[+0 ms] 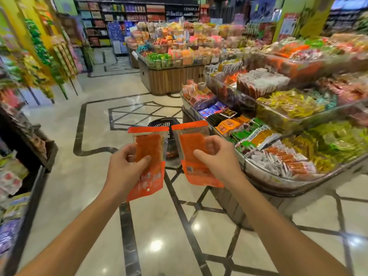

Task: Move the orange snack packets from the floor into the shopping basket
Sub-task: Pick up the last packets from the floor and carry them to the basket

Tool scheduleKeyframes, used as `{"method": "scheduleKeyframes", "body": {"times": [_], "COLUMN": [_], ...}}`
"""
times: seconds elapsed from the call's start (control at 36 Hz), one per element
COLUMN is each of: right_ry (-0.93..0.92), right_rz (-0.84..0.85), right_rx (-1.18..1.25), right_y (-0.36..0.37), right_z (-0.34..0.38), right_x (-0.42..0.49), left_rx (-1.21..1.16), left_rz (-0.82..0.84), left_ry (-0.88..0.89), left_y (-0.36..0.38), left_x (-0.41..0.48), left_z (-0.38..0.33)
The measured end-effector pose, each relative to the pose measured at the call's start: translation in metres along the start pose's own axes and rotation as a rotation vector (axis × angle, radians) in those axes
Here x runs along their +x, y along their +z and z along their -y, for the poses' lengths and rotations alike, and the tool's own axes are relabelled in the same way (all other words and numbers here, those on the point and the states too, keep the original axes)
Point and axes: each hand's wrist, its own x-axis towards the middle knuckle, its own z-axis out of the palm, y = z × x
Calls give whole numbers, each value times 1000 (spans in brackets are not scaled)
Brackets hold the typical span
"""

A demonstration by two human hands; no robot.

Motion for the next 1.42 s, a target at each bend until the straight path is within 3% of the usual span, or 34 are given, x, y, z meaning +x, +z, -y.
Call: {"method": "scheduleKeyframes", "body": {"times": [0.31, 0.72, 1.0, 1.42], "right_ry": [-9, -38, -52, -10], "right_rz": [39, 92, 181, 311], "right_rx": [-90, 12, 93, 108], "right_y": [50, 86, 98, 189], "right_z": [-51, -139, -203, -246], "right_x": [185, 447, 631, 851], "left_rx": [-96, -69, -82, -109], "left_rz": [-36, -29, -159, -235], "left_ry": [-30, -59, -158, -280], "left_y": [51, 156, 246, 272], "left_x": [181, 424, 565, 785], "left_z": [18, 31, 28, 75]}}
